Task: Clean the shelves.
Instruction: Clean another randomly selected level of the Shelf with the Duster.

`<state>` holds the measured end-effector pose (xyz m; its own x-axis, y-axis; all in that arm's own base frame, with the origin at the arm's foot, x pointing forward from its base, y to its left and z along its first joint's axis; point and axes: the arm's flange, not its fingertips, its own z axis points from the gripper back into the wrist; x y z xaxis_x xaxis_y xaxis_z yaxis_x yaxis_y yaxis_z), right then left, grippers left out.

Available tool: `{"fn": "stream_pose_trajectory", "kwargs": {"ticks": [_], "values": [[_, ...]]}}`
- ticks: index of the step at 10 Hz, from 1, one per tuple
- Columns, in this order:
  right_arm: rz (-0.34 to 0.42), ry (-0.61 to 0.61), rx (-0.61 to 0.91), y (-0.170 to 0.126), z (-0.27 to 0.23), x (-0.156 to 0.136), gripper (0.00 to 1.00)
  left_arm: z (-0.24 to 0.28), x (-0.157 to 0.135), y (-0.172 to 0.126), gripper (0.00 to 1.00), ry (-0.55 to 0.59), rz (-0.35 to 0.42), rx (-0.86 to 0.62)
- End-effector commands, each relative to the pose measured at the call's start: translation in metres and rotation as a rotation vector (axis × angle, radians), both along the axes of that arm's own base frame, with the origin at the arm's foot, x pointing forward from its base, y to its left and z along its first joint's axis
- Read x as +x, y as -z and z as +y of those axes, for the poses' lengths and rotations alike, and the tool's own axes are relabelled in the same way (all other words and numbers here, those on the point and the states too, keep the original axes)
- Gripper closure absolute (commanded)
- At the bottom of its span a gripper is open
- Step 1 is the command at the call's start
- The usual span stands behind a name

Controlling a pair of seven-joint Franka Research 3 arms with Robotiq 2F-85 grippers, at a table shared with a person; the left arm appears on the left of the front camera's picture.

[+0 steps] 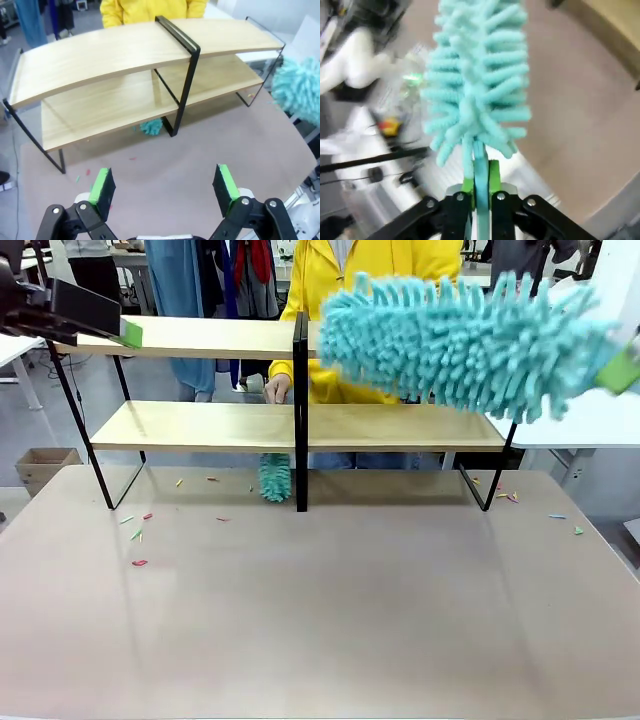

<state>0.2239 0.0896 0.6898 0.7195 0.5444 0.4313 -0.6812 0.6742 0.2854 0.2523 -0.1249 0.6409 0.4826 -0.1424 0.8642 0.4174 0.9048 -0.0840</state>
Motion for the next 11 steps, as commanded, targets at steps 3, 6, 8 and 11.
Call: {"fn": "stream_pose_trajectory", "kwargs": {"ticks": [3,6,8,11], "values": [[-0.140,0.057,0.006,0.027,-0.005,0.003,1.00,0.001,0.001,0.000,0.00,-0.004,0.000,-0.001],[-0.140,0.057,0.006,0.027,-0.005,0.003,1.00,0.001,0.001,0.000,0.00,-0.004,0.000,-0.001],[-0.178,0.023,0.088,0.041,-0.020,0.021,0.88,0.001,0.001,0.000,0.00,-0.004,0.000,-0.001],[-0.176,-0.074,0.148,0.035,-0.118,0.009,0.88,0.001,0.001,0.000,0.00,-0.004,0.000,-0.001]]}}
